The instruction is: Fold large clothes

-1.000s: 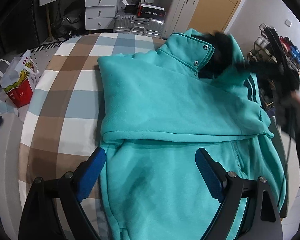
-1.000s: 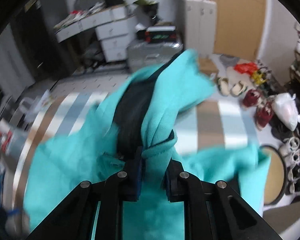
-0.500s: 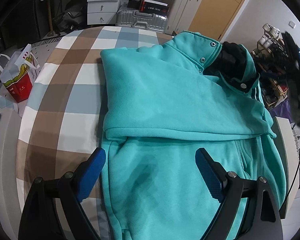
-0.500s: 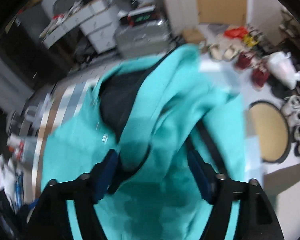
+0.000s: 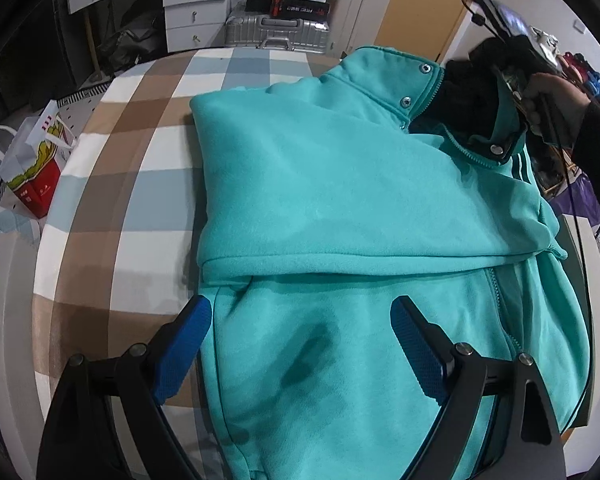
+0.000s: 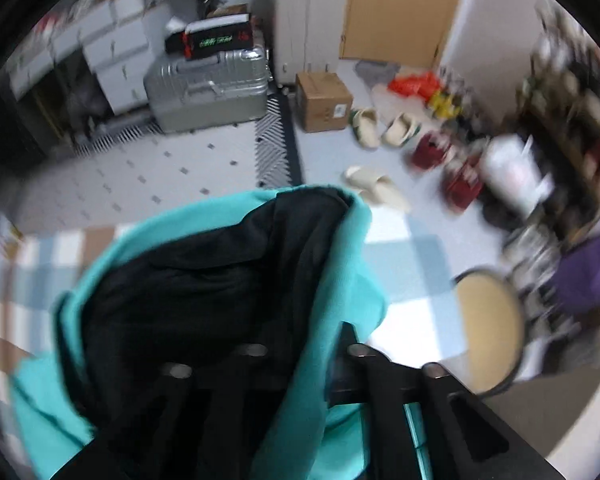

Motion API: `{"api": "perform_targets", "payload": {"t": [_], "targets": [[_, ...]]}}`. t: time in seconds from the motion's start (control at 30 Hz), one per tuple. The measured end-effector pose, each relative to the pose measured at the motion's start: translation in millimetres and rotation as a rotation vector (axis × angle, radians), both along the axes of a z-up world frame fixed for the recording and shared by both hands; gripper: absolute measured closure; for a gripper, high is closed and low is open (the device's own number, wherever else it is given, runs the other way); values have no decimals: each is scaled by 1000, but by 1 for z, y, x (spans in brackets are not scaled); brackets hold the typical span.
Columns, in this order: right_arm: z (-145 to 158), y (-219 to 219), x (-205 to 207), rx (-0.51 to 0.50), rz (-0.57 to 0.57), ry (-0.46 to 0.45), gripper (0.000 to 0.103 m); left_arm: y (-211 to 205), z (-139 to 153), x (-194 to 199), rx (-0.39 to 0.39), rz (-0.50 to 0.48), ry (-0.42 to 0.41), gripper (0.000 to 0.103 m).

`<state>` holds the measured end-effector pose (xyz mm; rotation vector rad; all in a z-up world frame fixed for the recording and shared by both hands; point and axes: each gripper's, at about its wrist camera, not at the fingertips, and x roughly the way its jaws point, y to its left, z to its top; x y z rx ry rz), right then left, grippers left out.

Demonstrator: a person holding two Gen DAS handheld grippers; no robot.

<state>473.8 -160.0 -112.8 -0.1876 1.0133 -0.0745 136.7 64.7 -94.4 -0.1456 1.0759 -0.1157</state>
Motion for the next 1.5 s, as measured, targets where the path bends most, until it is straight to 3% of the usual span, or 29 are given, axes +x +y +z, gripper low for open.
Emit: {"api": "perform_targets", "payload": {"t": [0.2, 0.33, 0.43, 0.53, 0.57, 0.73, 0.87, 0.97, 1.13, 1.27, 1.3, 1.37, 1.4, 1.5], "targets": [[62, 62, -95, -245, 360, -389, 94, 3, 18, -5, -6, 22, -83, 15], [86, 78, -164, -257, 487, -541, 94, 9, 39, -4, -18, 57, -180, 15], [85, 79, -220, -271, 565, -639, 94, 18, 67, 10, -52, 98, -279, 15], [71, 79, -260, -257, 613, -661, 94, 17, 90, 34, -59, 104, -345, 15], [63, 79, -273, -246, 640, -651, 94, 8, 98, 50, -51, 64, -349, 15], [35, 82, -304, -221, 707, -616, 95, -42, 113, 116, 68, -109, -327, 15], [28, 73, -310, -159, 706, -584, 95, -64, 111, 168, 29, -183, -291, 15], [23, 69, -313, -152, 731, -561, 94, -88, 103, 206, 93, -250, -227, 15], [14, 64, -325, -136, 790, -519, 94, -129, 102, 215, 220, -457, -298, 15], [5, 57, -330, -93, 822, -479, 94, -138, 91, 216, 265, -544, -321, 15], [3, 55, -330, -77, 821, -470, 94, -137, 87, 218, 250, -561, -313, 20], [-1, 50, -329, -55, 808, -452, 94, -130, 79, 221, 208, -579, -265, 60], [-2, 48, -329, -40, 805, -443, 94, -129, 79, 223, 203, -585, -244, 91], [-2, 42, -330, -39, 790, -433, 94, -126, 84, 211, 225, -559, -253, 96]]}}
